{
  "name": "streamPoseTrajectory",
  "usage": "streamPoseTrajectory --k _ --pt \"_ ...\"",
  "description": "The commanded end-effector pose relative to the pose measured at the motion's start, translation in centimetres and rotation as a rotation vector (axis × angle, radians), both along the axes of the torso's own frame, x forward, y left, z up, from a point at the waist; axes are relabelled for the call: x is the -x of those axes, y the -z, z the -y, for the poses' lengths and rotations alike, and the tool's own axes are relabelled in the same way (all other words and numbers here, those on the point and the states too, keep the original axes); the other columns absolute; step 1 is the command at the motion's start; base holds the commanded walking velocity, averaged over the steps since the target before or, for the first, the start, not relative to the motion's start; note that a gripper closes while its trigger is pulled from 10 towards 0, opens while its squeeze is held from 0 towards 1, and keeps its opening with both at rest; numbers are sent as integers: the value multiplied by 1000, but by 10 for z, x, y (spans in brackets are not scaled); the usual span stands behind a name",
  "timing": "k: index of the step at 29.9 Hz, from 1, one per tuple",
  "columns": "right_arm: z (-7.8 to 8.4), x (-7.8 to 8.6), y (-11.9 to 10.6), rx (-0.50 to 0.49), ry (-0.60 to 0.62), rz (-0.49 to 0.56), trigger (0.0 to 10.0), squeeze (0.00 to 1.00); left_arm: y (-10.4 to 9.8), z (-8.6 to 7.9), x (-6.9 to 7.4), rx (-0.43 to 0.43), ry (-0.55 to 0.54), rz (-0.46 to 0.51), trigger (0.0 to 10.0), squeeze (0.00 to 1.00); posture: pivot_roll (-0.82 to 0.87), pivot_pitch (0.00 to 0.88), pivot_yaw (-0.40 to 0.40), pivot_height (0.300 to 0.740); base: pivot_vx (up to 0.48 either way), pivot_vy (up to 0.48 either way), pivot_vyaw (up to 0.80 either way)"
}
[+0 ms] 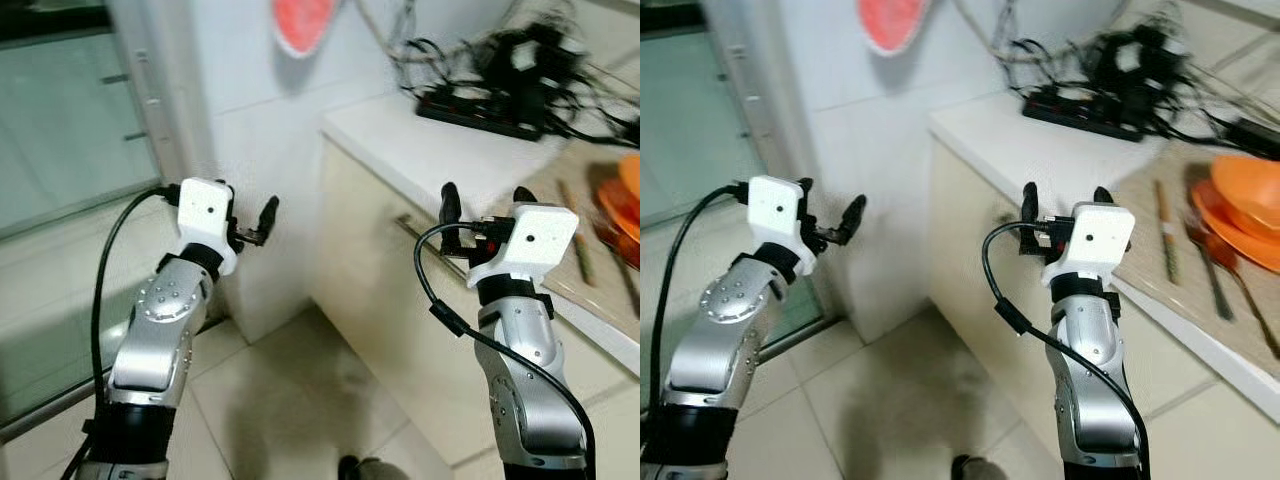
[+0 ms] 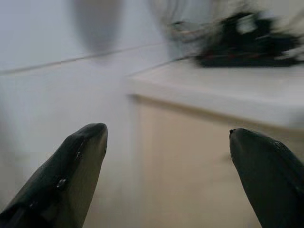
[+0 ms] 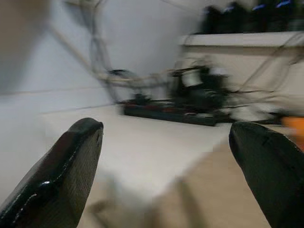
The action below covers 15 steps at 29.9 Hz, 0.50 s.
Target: Kitchen organization
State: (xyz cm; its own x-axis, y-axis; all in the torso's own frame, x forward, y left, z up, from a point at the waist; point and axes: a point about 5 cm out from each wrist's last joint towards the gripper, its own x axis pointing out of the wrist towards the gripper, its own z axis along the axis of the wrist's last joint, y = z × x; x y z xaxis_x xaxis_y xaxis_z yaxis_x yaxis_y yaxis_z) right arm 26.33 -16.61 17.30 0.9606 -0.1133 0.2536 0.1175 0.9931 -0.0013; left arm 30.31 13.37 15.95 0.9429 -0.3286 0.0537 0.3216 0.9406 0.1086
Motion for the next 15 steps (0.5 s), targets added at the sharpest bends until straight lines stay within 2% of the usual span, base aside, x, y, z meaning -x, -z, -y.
streamPoseTrajectory --k 1,7,10,15 --pt "-2 -1 -2 -4 -4 3 10000 0 0 -6 3 -24 -10 -8 10000 0 -10 0 -37 740 0 0 -800" --pt "-6 -2 -4 1 -15 8 10000 0 -6 -10 0 -40 -34 25 10000 0 -10 1 -36 740 0 0 -800" --pt "-8 -2 -6 11 -20 15 10000 0 -18 -13 -3 38 -51 59 10000 0 -11 5 -30 740 0 0 -800" --pt "-7 -2 -13 14 -14 32 10000 0 -36 -13 -7 18 -36 106 10000 0 -14 9 -21 740 0 0 -800"
